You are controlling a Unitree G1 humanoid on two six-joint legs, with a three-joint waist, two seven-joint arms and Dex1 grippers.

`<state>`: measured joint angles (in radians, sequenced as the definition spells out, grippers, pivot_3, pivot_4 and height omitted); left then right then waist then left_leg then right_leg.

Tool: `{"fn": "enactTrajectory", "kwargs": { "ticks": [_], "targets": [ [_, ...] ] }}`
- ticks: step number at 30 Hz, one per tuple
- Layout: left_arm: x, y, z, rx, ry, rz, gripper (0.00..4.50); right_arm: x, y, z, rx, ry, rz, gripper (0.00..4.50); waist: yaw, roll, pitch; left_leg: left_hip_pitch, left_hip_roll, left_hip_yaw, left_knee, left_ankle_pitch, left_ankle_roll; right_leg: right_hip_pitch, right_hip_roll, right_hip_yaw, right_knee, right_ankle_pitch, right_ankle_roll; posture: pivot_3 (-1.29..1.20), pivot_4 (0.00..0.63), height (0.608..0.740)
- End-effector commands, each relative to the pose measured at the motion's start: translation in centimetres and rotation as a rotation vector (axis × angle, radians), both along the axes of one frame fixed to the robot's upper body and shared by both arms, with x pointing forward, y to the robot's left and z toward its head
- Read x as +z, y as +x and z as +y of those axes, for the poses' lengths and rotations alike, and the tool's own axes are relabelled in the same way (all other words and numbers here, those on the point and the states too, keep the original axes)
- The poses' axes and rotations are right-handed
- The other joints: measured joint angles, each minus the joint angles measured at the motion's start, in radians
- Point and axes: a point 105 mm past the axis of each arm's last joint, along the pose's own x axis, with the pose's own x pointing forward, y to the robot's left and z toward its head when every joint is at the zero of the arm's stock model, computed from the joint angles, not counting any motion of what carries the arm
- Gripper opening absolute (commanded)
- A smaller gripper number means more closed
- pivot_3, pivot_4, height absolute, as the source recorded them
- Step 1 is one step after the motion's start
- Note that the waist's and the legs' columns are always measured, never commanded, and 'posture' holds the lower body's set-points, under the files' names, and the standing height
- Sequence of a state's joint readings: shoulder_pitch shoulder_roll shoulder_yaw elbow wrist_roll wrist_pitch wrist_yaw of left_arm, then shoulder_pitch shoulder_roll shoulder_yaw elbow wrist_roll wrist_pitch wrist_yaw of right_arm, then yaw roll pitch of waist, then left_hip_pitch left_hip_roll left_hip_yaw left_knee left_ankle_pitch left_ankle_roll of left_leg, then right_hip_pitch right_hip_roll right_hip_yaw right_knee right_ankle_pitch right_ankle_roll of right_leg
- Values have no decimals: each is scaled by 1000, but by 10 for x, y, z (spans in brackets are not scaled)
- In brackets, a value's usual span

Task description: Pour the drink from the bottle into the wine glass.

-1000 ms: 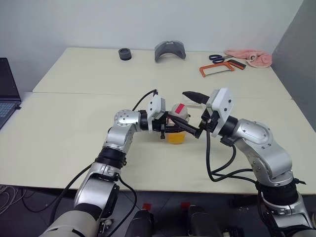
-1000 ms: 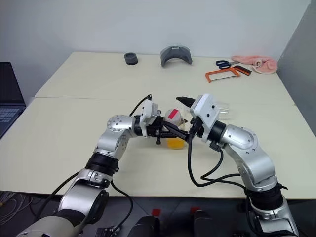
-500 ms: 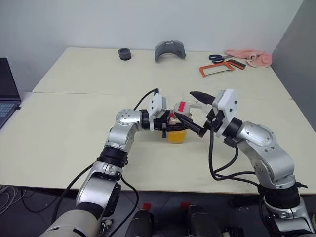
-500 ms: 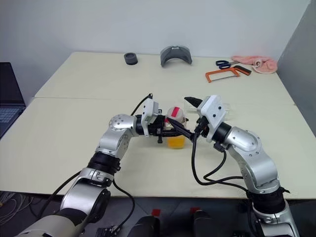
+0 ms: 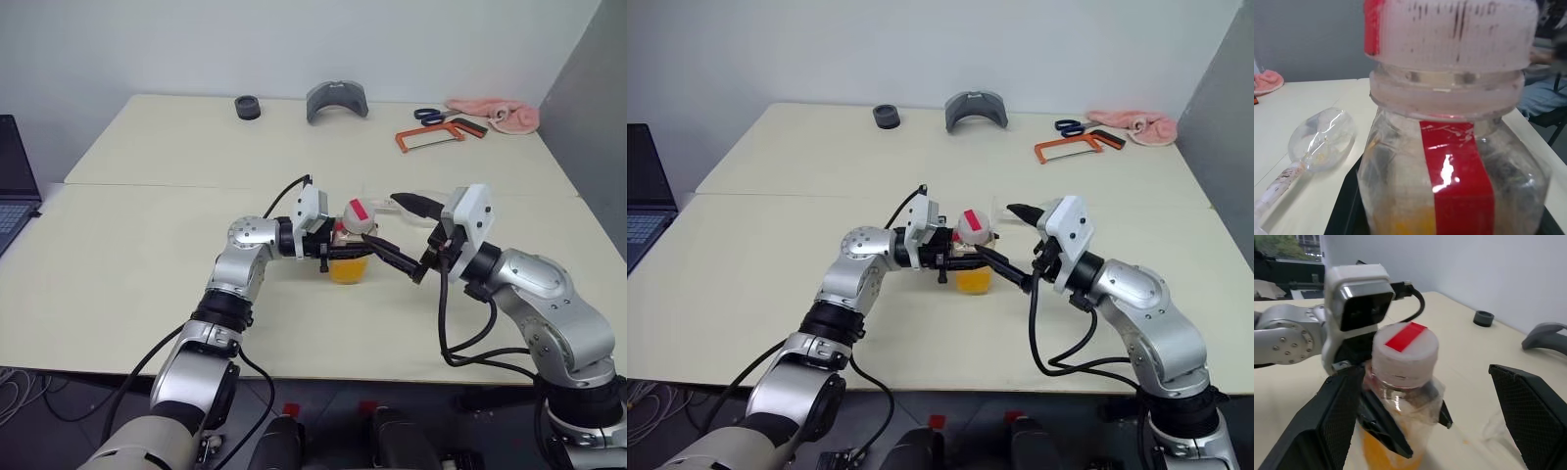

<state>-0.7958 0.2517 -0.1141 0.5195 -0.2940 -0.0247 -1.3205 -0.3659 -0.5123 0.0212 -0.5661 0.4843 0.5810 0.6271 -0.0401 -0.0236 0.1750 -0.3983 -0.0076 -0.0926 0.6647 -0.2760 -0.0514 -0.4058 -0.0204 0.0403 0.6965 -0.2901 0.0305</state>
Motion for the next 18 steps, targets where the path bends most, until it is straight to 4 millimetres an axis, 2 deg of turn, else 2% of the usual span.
{"fn": "enactTrajectory", "kwargs": {
  "ticks": [1,4,9,18],
  "targets": [
    [24,1,-1,-18,-64,-31,1660,18,-15,5,74,23,-34,4305,0,0,0,0,0,0,0,0,0,0,0,0,0,0,0,0,150,740],
    [26,1,-2,-27,-69,-17,1660,28,-12,15,81,38,-62,4305,-2,0,0,0,0,0,0,0,0,0,0,0,0,0,0,0,150,740],
    [26,-1,-3,-47,-61,-1,1660,29,5,26,20,15,-103,4305,-3,0,0,0,0,0,0,0,0,0,1,0,0,0,0,0,150,740],
    [23,-3,-3,-61,-36,-7,1660,27,21,23,-61,10,-132,4305,-1,0,0,0,0,0,0,0,0,0,0,0,0,0,0,0,150,740]
  ]
}}
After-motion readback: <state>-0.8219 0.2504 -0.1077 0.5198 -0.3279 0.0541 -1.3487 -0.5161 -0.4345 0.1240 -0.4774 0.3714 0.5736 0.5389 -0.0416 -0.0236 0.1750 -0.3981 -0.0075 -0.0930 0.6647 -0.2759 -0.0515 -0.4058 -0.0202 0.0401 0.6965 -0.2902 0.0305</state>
